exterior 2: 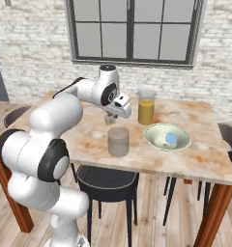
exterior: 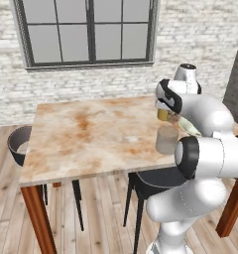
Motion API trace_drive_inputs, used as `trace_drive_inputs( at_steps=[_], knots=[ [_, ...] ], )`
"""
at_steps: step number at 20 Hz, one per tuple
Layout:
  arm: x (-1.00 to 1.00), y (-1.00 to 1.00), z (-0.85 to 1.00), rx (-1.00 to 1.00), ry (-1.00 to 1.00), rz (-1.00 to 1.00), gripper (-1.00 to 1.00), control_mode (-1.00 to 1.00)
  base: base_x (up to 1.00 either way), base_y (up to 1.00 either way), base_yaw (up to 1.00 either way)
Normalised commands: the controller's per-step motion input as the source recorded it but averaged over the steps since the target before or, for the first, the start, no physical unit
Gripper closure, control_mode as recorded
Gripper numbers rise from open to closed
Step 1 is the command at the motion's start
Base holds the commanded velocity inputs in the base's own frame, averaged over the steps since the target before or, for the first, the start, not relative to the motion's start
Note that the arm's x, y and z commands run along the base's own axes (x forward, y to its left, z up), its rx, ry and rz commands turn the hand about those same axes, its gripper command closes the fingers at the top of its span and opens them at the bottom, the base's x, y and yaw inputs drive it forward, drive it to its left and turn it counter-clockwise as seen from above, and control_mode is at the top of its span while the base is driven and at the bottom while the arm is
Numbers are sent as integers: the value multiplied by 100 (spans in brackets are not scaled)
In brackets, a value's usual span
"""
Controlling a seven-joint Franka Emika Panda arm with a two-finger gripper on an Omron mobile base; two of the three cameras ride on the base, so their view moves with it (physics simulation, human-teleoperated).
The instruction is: There are two ice cubes in the ice bowl. Place both ice cubes in the glass cup.
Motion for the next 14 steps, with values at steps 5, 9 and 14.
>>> trace_drive_inputs(
  at_steps=[5, 9, 14],
  knots=[
    [0, 0, -16, -8, 0, 0, 100, -100, 0, 0, 0],
    [2, -2, -5, 12, 0, 0, 100, -100, 0, 0, 0],
    [22, -1, -2, 1, 0, 0, 100, -100, 0, 0, 0]
  ],
)
